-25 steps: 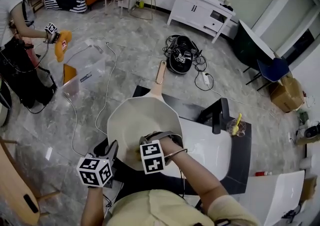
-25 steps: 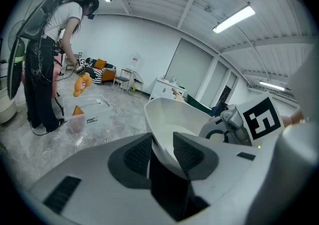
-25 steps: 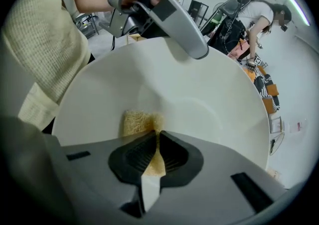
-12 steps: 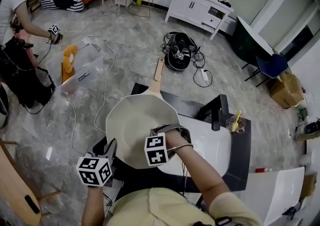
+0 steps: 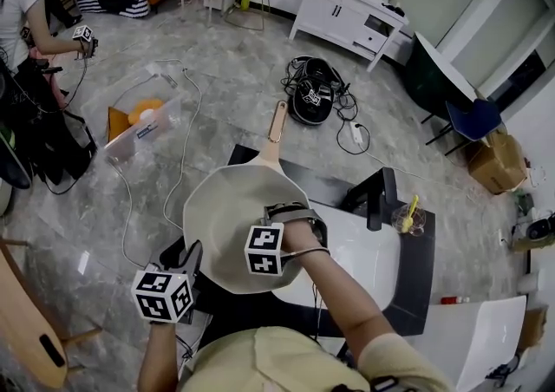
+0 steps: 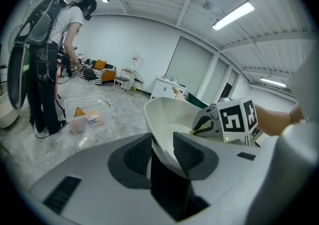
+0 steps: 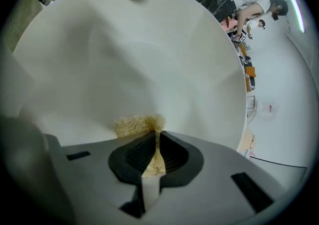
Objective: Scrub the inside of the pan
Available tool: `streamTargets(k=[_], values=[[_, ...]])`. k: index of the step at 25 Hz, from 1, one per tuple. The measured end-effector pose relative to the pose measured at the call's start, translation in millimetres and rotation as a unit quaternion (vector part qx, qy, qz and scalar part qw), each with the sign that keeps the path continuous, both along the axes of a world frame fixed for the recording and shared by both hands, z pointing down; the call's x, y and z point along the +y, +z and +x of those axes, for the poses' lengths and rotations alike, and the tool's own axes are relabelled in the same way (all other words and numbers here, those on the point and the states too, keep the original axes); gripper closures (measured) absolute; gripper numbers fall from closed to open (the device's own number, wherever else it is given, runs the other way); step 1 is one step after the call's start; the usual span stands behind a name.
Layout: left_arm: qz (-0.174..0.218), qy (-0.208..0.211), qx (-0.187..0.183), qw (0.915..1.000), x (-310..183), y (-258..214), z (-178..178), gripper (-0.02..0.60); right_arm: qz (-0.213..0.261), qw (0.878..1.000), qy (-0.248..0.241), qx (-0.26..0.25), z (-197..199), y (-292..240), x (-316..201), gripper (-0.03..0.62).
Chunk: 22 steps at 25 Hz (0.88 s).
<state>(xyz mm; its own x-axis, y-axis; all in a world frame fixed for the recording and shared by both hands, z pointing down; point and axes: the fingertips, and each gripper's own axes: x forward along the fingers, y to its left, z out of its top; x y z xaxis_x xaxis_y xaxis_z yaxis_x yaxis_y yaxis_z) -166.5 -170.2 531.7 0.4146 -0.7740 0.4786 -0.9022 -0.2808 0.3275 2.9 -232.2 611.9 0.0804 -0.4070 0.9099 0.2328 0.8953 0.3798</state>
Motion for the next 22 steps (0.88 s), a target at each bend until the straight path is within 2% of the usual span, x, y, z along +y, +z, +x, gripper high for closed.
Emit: streamTargets(k=[6,9,15,22], values=[[0.004,-0.002,-0.001,1.0,1,-1,-1,0.442,0.074,0.997,0.018,-0.028,-9,-6,-24,0.557],[0.004,-0.002,-0.001,1.0,1,-1,-1,0.442,0.097,0.994,0.026,-0.036,-12,-8,-29,0.557],[0.002,-0.003,0.002,1.0,1,0,-2,0.442,0.091,0.991,0.068,-0.076,-14,-10,-33,0.557],[0.003,-0.004,0.004,1.0,1,0,-1,0.442,0.092,0.984,0.096,-0.115,-16,-18,-36,0.557]])
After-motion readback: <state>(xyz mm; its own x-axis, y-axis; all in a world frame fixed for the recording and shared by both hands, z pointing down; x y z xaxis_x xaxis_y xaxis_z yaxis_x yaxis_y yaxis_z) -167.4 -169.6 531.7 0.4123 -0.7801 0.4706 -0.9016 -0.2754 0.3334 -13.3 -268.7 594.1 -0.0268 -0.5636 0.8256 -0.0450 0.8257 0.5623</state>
